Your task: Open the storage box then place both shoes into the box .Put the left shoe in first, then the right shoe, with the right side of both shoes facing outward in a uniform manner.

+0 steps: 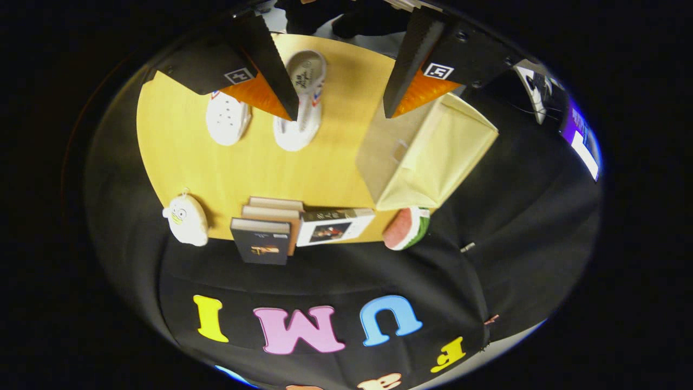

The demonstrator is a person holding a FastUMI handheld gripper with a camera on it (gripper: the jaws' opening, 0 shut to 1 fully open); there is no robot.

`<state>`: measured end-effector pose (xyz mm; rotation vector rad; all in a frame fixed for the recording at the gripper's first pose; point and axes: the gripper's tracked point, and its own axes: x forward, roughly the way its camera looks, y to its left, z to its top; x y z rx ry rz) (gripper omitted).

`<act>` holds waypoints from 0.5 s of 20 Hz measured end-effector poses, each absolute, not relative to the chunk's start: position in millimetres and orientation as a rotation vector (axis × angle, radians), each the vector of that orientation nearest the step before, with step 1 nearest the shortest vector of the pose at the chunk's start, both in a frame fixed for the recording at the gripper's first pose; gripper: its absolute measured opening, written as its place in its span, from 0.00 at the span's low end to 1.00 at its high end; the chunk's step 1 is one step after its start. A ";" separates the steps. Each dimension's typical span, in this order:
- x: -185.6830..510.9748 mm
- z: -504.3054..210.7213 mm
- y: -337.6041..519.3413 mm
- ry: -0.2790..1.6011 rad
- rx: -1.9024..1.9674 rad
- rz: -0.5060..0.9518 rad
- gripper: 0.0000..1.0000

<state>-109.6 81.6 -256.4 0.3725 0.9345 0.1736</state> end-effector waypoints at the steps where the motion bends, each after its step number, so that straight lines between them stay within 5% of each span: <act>1: -115.9 -271.6 74.5 0.962 0.347 0.163 0.97; 10: -132.6 -373.8 42.8 1.107 0.205 0.101 0.83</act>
